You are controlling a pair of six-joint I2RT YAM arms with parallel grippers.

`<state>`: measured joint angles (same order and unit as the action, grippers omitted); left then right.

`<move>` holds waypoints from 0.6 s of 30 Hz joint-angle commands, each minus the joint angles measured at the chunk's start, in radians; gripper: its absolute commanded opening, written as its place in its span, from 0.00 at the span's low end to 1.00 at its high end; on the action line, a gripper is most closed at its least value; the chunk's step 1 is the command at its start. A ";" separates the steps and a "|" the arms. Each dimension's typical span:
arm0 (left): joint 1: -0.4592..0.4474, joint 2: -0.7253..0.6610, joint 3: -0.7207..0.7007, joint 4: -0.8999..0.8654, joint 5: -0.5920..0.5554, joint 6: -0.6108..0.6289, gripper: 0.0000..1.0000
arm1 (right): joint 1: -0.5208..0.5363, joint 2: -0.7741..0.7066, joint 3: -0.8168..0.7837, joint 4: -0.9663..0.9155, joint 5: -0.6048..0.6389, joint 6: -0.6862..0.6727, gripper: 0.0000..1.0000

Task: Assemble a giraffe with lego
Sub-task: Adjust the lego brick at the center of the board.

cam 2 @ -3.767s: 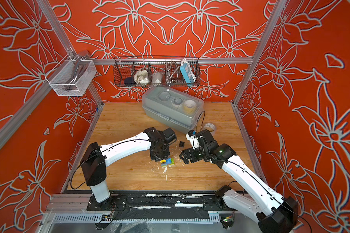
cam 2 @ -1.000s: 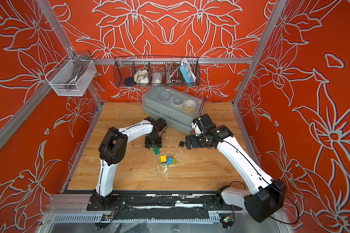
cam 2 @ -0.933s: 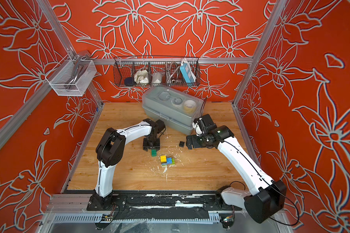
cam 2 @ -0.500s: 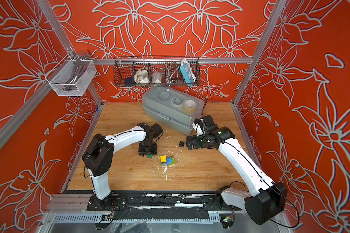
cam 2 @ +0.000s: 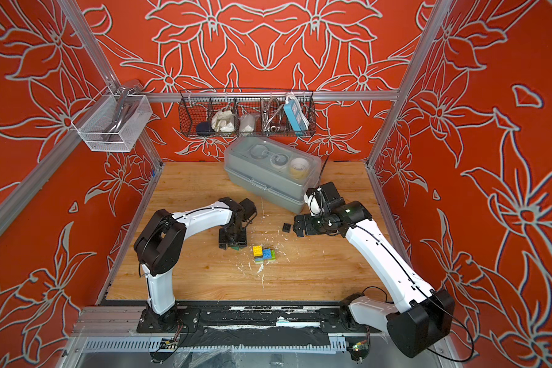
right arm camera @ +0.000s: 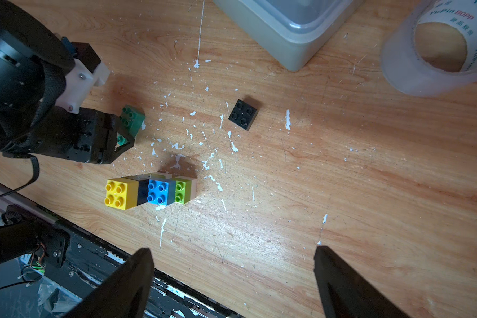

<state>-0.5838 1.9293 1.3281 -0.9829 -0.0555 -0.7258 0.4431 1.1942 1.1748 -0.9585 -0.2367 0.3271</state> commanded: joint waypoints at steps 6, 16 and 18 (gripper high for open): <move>0.038 -0.019 -0.038 -0.007 -0.036 0.009 0.63 | -0.007 -0.007 0.006 -0.009 0.004 -0.005 0.96; 0.084 -0.048 -0.076 0.015 -0.013 0.005 0.62 | -0.006 -0.002 0.006 -0.006 0.000 -0.011 0.96; 0.092 -0.061 -0.089 0.030 -0.007 -0.004 0.62 | -0.006 -0.002 0.003 -0.006 -0.001 -0.010 0.96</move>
<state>-0.5076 1.8973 1.2648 -0.9554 -0.0631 -0.7193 0.4431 1.1942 1.1748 -0.9585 -0.2367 0.3271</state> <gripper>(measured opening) 0.623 0.958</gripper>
